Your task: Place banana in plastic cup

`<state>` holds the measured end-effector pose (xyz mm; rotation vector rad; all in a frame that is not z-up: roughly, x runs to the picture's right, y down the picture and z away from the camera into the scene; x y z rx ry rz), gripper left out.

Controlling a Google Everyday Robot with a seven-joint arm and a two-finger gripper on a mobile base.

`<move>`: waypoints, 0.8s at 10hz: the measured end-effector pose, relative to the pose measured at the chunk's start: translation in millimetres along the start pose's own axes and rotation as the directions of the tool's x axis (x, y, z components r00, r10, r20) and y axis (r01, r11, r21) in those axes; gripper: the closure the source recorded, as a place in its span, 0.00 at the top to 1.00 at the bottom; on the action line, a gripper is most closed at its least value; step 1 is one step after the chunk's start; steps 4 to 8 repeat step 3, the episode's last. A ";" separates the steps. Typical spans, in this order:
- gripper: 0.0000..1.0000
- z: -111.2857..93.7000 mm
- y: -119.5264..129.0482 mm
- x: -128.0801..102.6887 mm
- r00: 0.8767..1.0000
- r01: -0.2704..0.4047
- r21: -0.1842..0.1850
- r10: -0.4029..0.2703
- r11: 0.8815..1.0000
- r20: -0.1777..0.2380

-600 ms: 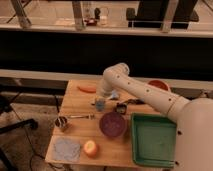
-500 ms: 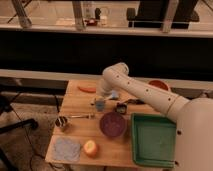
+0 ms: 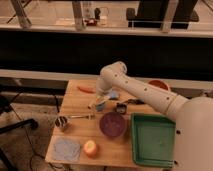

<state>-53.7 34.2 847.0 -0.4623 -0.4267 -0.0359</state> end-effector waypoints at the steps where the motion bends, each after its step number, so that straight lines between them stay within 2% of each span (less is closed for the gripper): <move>1: 0.80 -0.8 -0.4 0.4 1.000 0.000 0.001 0.000 1.000 0.001; 3: 0.77 -0.2 -0.8 1.9 1.000 -0.003 0.001 0.003 1.000 0.001; 8: 0.77 -0.2 -0.8 1.9 1.000 -0.003 0.001 0.003 1.000 0.001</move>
